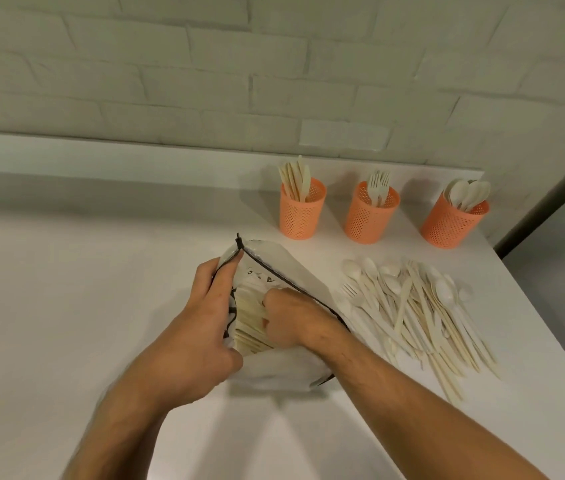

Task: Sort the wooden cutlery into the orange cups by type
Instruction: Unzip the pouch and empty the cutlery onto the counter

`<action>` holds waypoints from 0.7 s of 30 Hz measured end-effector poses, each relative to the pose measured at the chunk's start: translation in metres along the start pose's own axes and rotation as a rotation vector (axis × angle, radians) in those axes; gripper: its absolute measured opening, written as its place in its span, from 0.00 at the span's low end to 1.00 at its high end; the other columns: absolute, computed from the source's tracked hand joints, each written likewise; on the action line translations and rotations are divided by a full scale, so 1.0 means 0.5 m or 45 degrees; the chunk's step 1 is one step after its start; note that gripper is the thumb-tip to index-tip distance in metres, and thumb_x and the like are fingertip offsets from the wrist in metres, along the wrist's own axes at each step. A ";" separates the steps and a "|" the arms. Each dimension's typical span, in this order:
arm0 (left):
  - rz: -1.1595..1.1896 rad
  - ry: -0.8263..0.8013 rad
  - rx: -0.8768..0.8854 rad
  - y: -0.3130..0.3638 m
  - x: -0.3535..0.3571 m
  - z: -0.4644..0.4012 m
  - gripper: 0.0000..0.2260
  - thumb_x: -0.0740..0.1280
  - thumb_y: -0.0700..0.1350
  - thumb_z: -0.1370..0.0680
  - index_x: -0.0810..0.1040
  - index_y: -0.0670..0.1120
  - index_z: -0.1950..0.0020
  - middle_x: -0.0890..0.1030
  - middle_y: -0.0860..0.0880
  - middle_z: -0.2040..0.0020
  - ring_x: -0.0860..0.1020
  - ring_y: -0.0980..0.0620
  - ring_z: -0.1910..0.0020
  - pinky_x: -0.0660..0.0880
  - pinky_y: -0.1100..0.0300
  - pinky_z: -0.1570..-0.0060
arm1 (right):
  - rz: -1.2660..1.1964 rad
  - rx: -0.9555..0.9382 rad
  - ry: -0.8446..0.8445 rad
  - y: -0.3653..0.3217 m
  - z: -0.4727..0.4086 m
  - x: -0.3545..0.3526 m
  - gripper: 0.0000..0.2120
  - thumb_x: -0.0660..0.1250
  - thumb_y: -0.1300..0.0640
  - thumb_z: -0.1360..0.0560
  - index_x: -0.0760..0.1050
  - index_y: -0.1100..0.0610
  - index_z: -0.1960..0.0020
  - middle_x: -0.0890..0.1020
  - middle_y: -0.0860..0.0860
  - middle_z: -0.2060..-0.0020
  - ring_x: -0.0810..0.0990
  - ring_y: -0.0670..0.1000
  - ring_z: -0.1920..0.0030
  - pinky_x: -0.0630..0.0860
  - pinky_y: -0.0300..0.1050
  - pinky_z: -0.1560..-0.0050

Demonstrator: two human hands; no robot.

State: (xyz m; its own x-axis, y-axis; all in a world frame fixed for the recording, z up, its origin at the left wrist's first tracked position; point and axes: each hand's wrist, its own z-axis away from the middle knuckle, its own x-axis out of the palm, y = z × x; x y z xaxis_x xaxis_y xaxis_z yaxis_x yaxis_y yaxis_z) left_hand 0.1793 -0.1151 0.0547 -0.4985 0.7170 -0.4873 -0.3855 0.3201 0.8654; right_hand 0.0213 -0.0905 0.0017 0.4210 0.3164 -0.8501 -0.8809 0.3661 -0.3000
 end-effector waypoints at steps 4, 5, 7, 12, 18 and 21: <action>-0.012 0.087 -0.003 -0.007 -0.007 -0.006 0.48 0.68 0.27 0.32 0.48 0.71 0.35 0.56 0.68 0.43 0.69 0.79 0.49 0.74 0.75 0.58 | -0.209 -0.073 -0.054 0.007 0.043 -0.042 0.09 0.59 0.58 0.20 0.74 0.59 0.43 0.82 0.56 0.46 0.79 0.57 0.45 0.78 0.52 0.44; -0.004 0.119 -0.005 -0.008 -0.010 -0.007 0.47 0.68 0.26 0.32 0.49 0.69 0.35 0.56 0.68 0.44 0.68 0.80 0.50 0.73 0.77 0.58 | -0.254 -0.127 -0.053 0.009 0.058 -0.049 0.08 0.59 0.58 0.20 0.74 0.57 0.44 0.82 0.55 0.45 0.79 0.56 0.45 0.77 0.54 0.42; 0.015 0.169 -0.016 -0.010 -0.018 -0.010 0.43 0.68 0.25 0.33 0.54 0.64 0.35 0.58 0.64 0.43 0.68 0.81 0.52 0.71 0.80 0.58 | -0.359 -0.234 -0.035 0.014 0.089 -0.062 0.06 0.59 0.61 0.22 0.74 0.54 0.49 0.82 0.50 0.51 0.79 0.53 0.48 0.77 0.54 0.43; 0.058 0.171 -0.013 -0.008 -0.025 -0.015 0.38 0.69 0.27 0.33 0.61 0.59 0.34 0.60 0.66 0.41 0.71 0.75 0.50 0.73 0.77 0.58 | -0.562 -0.392 0.104 0.023 0.147 -0.079 0.05 0.59 0.57 0.18 0.73 0.52 0.49 0.79 0.43 0.57 0.76 0.43 0.56 0.73 0.40 0.52; 0.218 0.177 -0.023 -0.002 -0.013 -0.019 0.36 0.69 0.25 0.33 0.69 0.59 0.36 0.64 0.65 0.38 0.77 0.68 0.52 0.75 0.73 0.62 | -0.382 -0.390 0.143 0.054 0.176 -0.081 0.08 0.57 0.60 0.18 0.73 0.50 0.46 0.73 0.40 0.62 0.72 0.38 0.63 0.66 0.31 0.64; 0.244 0.238 -0.035 0.001 -0.005 -0.021 0.33 0.69 0.24 0.34 0.75 0.56 0.38 0.67 0.60 0.37 0.79 0.65 0.57 0.74 0.72 0.66 | -0.532 -0.254 0.121 0.064 0.179 -0.072 0.12 0.55 0.65 0.25 0.73 0.52 0.53 0.77 0.48 0.60 0.73 0.45 0.63 0.70 0.37 0.66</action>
State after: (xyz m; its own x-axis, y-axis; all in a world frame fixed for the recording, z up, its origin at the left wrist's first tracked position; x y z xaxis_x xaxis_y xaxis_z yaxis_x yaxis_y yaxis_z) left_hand 0.1724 -0.1231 0.0550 -0.6984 0.6352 -0.3298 -0.2895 0.1707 0.9418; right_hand -0.0028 -0.0119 0.0616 0.7347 0.0932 -0.6719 -0.6687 0.2665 -0.6942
